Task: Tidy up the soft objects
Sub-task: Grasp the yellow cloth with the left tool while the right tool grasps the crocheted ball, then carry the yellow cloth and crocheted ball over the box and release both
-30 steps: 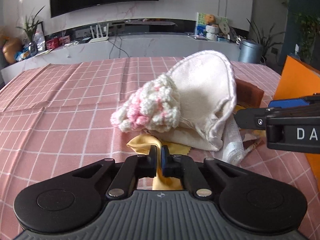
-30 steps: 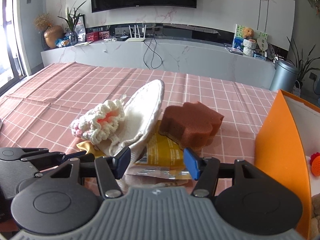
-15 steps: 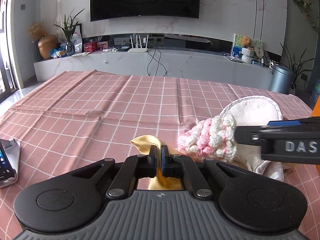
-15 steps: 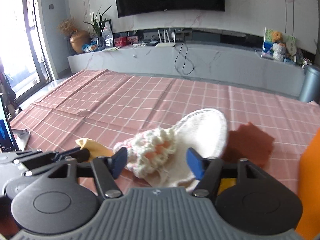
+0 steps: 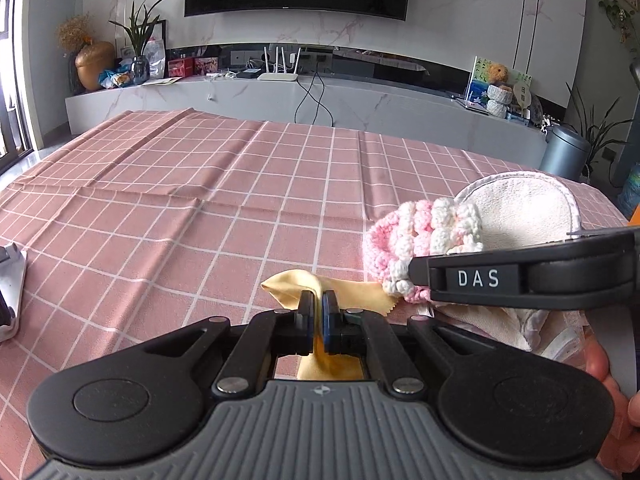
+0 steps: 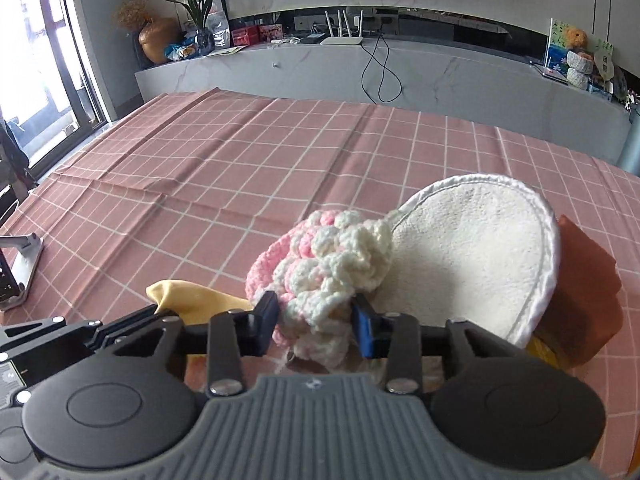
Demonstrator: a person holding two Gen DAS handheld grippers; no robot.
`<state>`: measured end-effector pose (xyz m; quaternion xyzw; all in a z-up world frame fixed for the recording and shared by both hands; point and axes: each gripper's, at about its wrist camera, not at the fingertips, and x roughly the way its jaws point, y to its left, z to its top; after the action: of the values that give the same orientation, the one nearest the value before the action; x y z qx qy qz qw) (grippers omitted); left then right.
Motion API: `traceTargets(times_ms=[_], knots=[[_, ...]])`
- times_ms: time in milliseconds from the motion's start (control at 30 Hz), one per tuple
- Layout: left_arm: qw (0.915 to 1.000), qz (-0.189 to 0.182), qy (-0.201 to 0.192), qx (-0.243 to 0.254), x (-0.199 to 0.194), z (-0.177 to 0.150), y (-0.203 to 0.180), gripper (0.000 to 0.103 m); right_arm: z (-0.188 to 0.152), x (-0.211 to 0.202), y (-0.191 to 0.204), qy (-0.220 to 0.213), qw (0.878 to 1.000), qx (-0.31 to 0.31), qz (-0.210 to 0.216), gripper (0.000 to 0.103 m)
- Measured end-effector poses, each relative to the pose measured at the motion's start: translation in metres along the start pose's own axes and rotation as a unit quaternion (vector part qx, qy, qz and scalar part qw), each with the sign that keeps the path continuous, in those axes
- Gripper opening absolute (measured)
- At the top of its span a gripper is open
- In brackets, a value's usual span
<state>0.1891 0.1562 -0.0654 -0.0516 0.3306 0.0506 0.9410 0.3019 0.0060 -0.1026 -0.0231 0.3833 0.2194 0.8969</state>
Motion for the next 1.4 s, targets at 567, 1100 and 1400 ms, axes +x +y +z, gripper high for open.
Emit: traceTargets(times_ms=[567,1100,1400], knots=[[0.9981,-0.006,-0.057,0.02,-0.066,0.015,-0.028,0.004,-0.01,-0.133,-0.034,-0.077,0.993,0.043,0.075,0.03],[0.9809,-0.12,-0.12,0.095,-0.139,0.025,-0.117,0.004,-0.07,-0.269,-0.113,-0.148,0.986,0.082,0.007,0.031],[0.9474,-0.215,-0.125,0.201,-0.135,0.031,-0.211,0.004,-0.094,-0.323,-0.191,-0.15,0.98,0.087,-0.097,0.031]])
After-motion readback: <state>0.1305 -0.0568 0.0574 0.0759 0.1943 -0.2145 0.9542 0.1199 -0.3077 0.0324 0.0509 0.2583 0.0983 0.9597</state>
